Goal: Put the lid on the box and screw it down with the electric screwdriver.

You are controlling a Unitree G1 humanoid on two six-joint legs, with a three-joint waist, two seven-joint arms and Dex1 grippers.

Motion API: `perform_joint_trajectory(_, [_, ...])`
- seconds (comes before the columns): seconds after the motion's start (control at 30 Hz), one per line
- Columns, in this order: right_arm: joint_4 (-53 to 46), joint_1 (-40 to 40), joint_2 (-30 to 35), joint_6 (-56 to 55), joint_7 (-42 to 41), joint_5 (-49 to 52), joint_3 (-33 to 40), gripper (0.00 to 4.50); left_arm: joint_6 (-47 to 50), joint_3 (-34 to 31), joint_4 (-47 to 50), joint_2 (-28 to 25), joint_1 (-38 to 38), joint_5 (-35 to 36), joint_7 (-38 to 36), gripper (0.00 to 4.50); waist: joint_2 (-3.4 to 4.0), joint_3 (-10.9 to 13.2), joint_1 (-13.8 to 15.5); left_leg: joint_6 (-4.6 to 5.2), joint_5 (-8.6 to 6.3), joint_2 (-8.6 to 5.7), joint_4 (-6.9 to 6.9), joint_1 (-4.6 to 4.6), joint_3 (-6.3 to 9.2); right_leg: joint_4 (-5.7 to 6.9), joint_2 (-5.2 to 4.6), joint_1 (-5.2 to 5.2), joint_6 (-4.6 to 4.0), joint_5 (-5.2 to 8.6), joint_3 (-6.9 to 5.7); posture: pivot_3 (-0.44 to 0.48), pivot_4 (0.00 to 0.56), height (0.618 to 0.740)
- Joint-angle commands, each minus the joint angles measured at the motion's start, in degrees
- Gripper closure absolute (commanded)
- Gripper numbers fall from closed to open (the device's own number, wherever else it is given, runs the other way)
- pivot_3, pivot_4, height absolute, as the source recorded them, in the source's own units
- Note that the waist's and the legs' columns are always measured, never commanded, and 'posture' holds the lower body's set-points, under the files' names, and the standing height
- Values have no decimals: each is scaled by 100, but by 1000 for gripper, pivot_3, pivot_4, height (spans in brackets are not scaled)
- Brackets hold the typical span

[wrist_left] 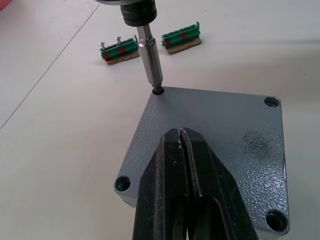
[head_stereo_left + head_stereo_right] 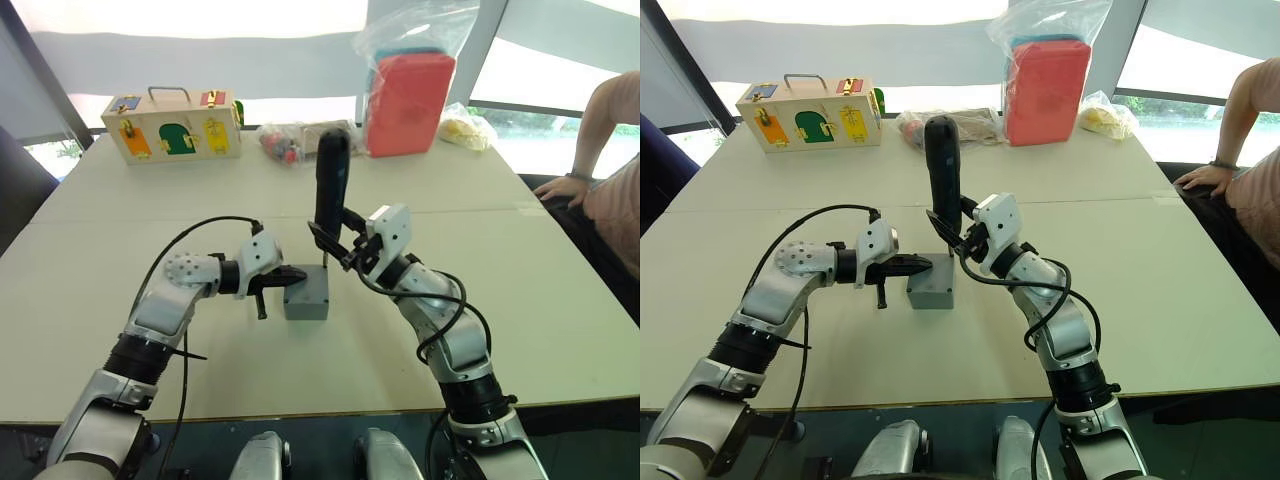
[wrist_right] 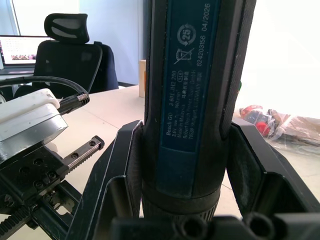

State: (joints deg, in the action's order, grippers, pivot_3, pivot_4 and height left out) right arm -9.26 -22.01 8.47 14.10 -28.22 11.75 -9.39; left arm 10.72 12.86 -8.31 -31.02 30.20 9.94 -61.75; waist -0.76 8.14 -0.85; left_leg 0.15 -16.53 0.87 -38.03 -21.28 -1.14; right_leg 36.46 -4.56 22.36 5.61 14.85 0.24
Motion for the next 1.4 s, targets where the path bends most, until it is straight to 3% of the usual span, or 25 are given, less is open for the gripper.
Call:
perform_joint_trajectory(0.03, [489, 359, 153, 615, -32, -189, -300, 2687, 83, 201, -12, -19, -107, -161, -98, 4500, -1, -8, -1, 0, 0, 2, 0, 0, 0, -2, 0, 0, 0, 0, 0, 0, 150, 730])
perform_joint_trajectory(0.5, [313, 271, 178, 512, 80, -175, -236, 2687, 255, 172, 170, -78, -225, -155, -190, 4500, -1, -39, 0, 0, -1, 8, 11, -2, 2, -25, -11, -4, -8, 3, 0, 0, 150, 730])
perform_joint_trajectory(0.67, [-154, 31, 142, 544, 145, 48, 30, 2687, 312, 144, 244, -78, -236, -127, -197, 4500, 2, -34, 4, 0, -1, 8, 11, -10, 3, -30, -17, 3, -9, 4, -1, 0, 150, 730])
perform_joint_trajectory(0.77, [-915, -505, -14, 891, 426, 553, 517, 2687, 440, 77, 527, -104, -290, 7, -245, 4500, 11, -12, 3, 0, -1, 8, 12, -19, 1, -34, -21, 11, -11, 4, 0, 0, 150, 730])
perform_joint_trajectory(0.87, [-1587, -1270, 98, 2079, 928, 1248, 1189, 2687, 584, -18, 875, -112, -266, 174, -249, 4500, 42, 48, 7, -2, 0, 6, 10, -64, 0, -29, -45, 53, -14, 0, -1, 0, 150, 730])
perform_joint_trajectory(1.0, [-1664, -2168, 540, 4197, 1614, 2038, 2199, 2687, 805, -213, 1314, -165, -157, 416, -202, 4500, 52, 58, 25, -32, 20, -2, -11, -207, 1, -7, -44, 198, 4, -32, -4, 0, 150, 730])
perform_joint_trajectory(1.17, [-979, -2955, 1944, 7249, 1538, 2393, 2876, 2687, 1038, -556, 1821, -367, -49, 809, -226, 4500, 46, 80, 23, -30, 19, -11, -2, -225, -1, -27, -45, 206, 10, -35, -16, 0, 150, 730])
perform_joint_trajectory(1.23, [-585, -2958, 2621, 7793, 1419, 2557, 2749, 2687, 1111, -685, 1979, -452, -42, 952, -238, 4500, 47, 106, 19, -28, 18, -15, -2, -227, -4, -32, -48, 206, 8, -34, -15, 0, 150, 730])
perform_joint_trajectory(1.33, [135, -2758, 3791, 7840, 1211, 3192, 1990, 2687, 1146, -805, 2139, -569, -51, 1083, -258, 4500, 57, 165, 21, -26, 17, -21, -1, -230, -9, -36, -50, 207, 8, -34, -11, 0, 150, 730])
perform_joint_trajectory(1.4, [476, -2776, 4196, 7840, 1215, 3464, 1610, 2687, 1177, -831, 2196, -615, -45, 1151, -246, 4500, 52, 197, -1, -20, 14, -24, -1, -231, -10, -39, -48, 207, 11, -33, -10, 0, 150, 730])
